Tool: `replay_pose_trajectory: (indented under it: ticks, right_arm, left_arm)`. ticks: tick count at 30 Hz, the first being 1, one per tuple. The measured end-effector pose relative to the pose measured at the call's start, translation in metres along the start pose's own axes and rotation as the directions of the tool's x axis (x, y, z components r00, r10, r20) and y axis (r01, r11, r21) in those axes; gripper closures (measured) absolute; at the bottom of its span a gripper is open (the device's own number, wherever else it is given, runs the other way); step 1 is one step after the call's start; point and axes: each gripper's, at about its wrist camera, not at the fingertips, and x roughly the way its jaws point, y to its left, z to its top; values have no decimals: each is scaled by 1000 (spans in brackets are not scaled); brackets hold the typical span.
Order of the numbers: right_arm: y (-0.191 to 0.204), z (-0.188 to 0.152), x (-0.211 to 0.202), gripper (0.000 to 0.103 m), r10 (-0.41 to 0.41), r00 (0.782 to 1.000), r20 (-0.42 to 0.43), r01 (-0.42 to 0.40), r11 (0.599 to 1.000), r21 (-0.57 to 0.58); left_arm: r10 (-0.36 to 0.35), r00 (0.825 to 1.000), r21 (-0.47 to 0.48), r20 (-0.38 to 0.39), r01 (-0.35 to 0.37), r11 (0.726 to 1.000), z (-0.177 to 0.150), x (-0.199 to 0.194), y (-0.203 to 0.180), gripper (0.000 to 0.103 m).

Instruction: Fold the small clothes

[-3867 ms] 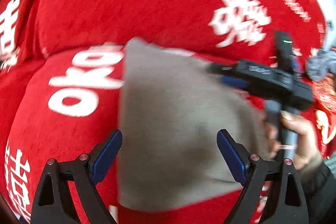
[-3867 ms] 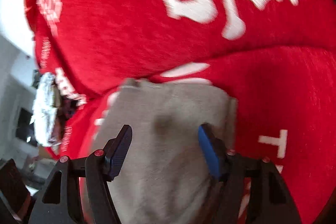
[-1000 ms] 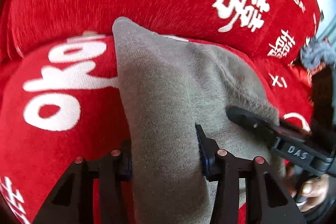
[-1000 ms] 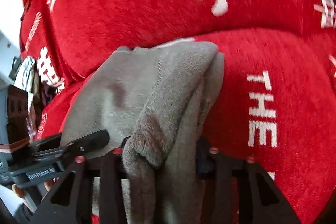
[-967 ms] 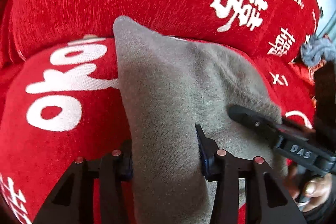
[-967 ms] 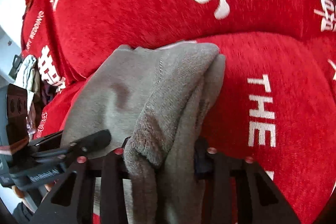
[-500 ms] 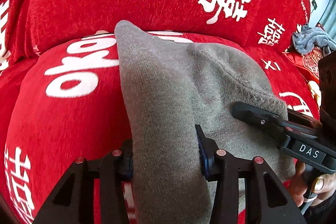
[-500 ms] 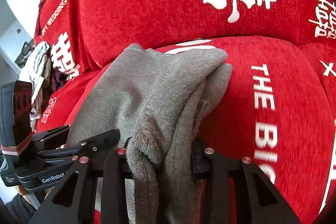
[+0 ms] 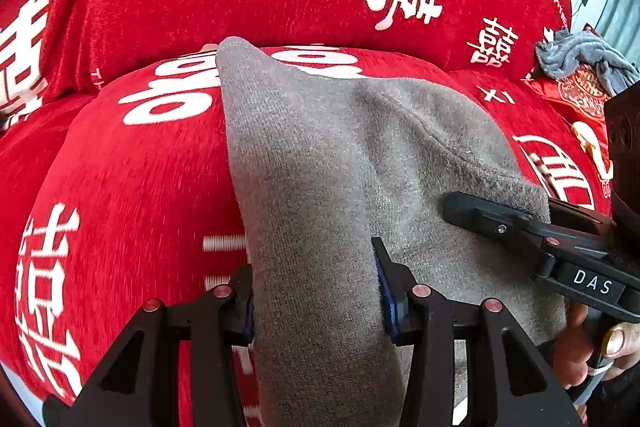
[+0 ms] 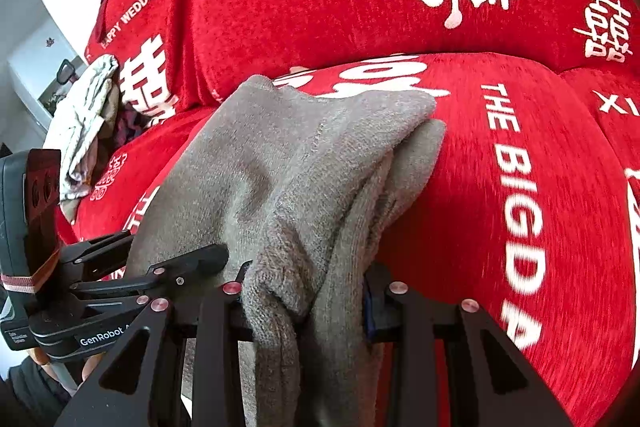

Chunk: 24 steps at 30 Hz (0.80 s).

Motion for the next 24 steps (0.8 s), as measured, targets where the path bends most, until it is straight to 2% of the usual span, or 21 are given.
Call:
replay_pose_trajectory:
  ticks: [11, 13, 15, 16, 18, 21, 24]
  right_arm:
    - [16, -45, -20, 66, -9, 1000, 29, 10, 999, -41]
    - [17, -50, -19, 62, -41, 999, 23, 42, 997, -61]
    - [15, -53, -24, 59, -71, 997, 27, 72, 996, -56]
    - [15, -55, -32, 57, -88, 995, 46, 91, 994, -57]
    - [20, -55, -45, 57, -115, 989, 89, 122, 989, -83]
    - [39, -49, -58, 54, -106, 983, 151, 129, 979, -156]
    - [55, -38, -58, 53, -34, 987, 156, 66, 977, -204]
  left_arm:
    - [10, 1000, 15, 17, -10, 1000, -48, -21, -3, 54]
    - [30, 999, 1, 13, -30, 1000, -52, -25, 3, 44]
    - [48, 998, -29, 42, -47, 998, -51, -37, 10, 38]
    - [69, 995, -43, 67, -66, 997, -49, -45, 14, 22]
    - [110, 985, -77, 130, -101, 992, -41, -60, 20, 1]
    - [145, 973, -68, 180, -135, 988, -25, -66, 16, 1]
    - [275, 947, -28, 165, -274, 961, -7, -50, 8, 1]
